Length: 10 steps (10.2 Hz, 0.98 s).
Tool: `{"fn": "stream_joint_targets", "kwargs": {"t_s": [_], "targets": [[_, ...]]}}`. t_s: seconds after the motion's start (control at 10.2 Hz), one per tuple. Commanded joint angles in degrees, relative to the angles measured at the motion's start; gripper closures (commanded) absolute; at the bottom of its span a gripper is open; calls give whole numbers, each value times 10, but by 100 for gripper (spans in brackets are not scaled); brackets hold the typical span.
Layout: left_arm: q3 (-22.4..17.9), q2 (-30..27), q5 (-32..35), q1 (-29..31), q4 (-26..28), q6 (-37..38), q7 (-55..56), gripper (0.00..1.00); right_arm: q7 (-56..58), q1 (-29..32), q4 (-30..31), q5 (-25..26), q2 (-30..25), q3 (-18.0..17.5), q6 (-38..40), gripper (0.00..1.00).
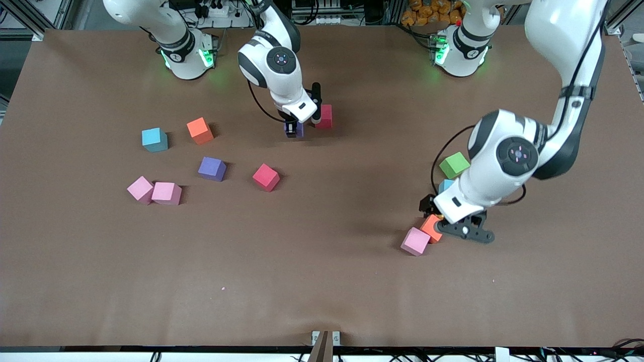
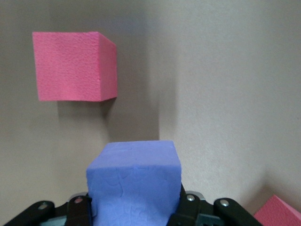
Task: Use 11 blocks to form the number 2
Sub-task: 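Reach and grasp the lavender cube with the left gripper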
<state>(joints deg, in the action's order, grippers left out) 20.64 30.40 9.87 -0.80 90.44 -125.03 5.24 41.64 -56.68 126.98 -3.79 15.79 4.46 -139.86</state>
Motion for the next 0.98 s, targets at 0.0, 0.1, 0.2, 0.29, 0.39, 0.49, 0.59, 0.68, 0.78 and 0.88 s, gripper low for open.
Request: {"fn": "stream_joint_targets", "kwargs": {"t_s": [0.0, 0.1, 0.2, 0.29, 0.39, 0.49, 0.59, 0.68, 0.78, 0.88], "targets": [[5, 72, 11, -10, -78, 7, -44, 0, -44, -26, 20, 4, -1, 5, -26, 65], [5, 94, 11, -12, -93, -6, -63, 0, -64, -37, 21, 4, -1, 5, -26, 65], [4, 114, 12, -16, -111, -14, -67, 0, -80, -43, 25, 3, 0, 5, -26, 66], [4, 124, 16, -24, -119, -16, -67, 0, -97, -53, 26, 4, 5, 5, -26, 67], [-18, 129, 24, -39, -119, -17, -70, 0, -113, -65, 26, 4, 10, 5, -27, 67], [-44, 138, 33, -66, -119, -17, -73, 0, -122, -75, 26, 4, 14, 5, -30, 68], [-66, 148, 34, -84, -119, -18, -73, 0, -121, -76, 26, 4, 17, 5, -35, 68], [-69, 152, 34, -90, -119, -27, -69, 0, -121, -76, 26, 4, 18, 5, -37, 68], [-69, 161, 34, -90, -119, -38, -73, 0, -120, -76, 26, 4, 19, 5, -43, 68], [-70, 167, 35, -90, -119, -46, -74, 0, -118, -76, 27, 4, 22, 5, -52, 68]]}}
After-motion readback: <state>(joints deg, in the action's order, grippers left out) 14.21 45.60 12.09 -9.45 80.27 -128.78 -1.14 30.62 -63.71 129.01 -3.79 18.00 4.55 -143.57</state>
